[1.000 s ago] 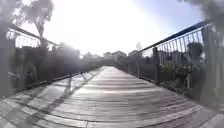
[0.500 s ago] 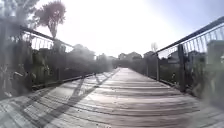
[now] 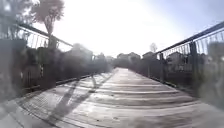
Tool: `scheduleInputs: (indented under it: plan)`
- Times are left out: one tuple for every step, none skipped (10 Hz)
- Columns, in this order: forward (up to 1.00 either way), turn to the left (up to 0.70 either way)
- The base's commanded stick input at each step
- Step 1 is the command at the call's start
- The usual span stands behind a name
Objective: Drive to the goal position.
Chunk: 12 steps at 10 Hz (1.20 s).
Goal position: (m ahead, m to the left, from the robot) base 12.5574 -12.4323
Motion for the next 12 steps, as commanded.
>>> scheduleInputs:
  plan:
    - [1.0,0.0]
    - [1.0,0.0]
    - [1.0,0.0]
    - [1.0,0.0]
    - [1.0,0.0]
    - [1.0,0.0]
    - [1.0,-0.18]
    - [1.0,-0.27]
    - [1.0,0.0]
    - [1.0,0.0]
    - [1.0,0.0]
    - [1.0,0.0]
